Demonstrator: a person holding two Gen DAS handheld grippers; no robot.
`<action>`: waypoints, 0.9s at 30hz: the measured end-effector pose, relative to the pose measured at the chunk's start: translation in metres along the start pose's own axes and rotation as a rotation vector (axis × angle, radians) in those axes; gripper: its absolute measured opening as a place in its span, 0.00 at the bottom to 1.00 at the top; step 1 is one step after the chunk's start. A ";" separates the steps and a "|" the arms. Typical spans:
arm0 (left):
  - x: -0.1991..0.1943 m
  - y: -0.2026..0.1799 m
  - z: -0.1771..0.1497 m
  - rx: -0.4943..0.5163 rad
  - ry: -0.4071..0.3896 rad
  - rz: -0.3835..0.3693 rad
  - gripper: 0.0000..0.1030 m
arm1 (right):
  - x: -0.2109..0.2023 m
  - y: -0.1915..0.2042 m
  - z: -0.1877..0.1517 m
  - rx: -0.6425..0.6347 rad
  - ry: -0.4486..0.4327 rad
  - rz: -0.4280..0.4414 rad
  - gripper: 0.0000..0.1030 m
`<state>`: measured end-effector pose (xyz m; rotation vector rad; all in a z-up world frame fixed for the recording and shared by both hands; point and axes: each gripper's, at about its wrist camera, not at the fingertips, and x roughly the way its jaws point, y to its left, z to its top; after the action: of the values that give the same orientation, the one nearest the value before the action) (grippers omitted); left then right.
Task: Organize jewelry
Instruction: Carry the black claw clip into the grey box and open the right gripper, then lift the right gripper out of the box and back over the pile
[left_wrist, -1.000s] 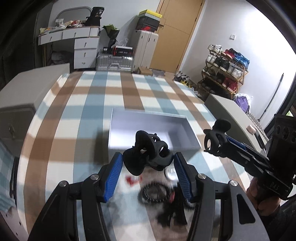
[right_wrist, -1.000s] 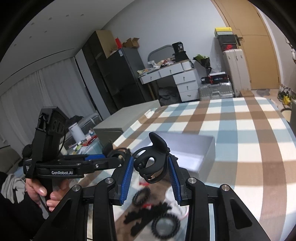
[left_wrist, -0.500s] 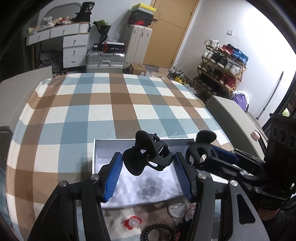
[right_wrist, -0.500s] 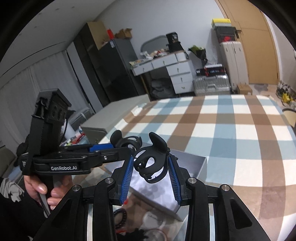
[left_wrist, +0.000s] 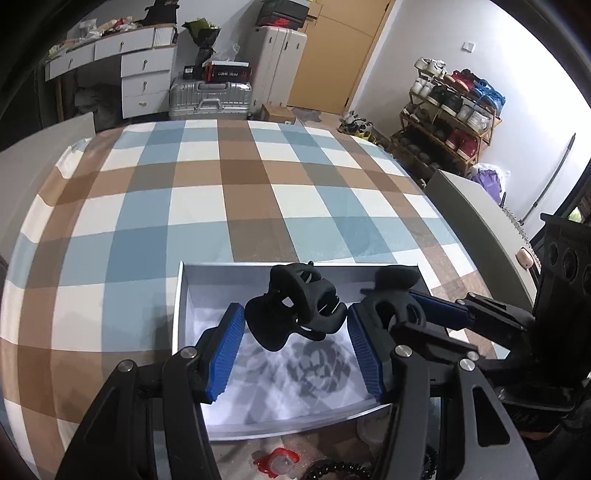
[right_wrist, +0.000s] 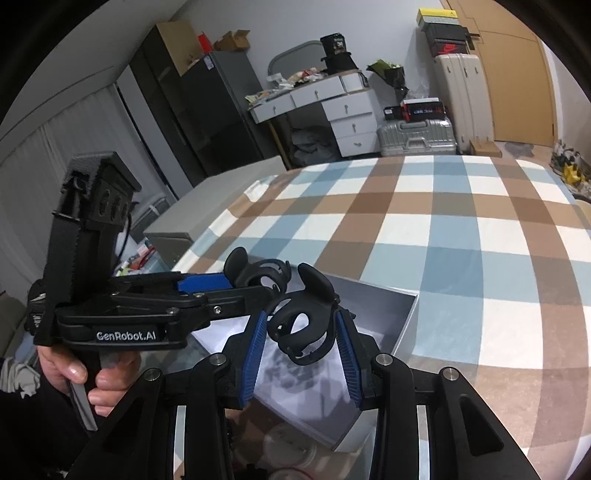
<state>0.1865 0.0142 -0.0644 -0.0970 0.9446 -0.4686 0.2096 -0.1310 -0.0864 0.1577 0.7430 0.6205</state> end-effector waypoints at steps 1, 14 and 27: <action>0.001 0.001 0.000 -0.008 0.006 -0.005 0.51 | 0.001 0.000 0.000 0.003 0.001 -0.003 0.38; -0.018 -0.002 0.000 -0.020 -0.027 0.001 0.64 | -0.040 0.000 -0.001 0.045 -0.130 -0.029 0.61; -0.059 -0.022 -0.016 0.011 -0.125 0.087 0.71 | -0.097 0.019 -0.014 0.029 -0.249 -0.092 0.80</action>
<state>0.1370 0.0214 -0.0233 -0.0738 0.8204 -0.3828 0.1363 -0.1730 -0.0331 0.2218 0.5157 0.4922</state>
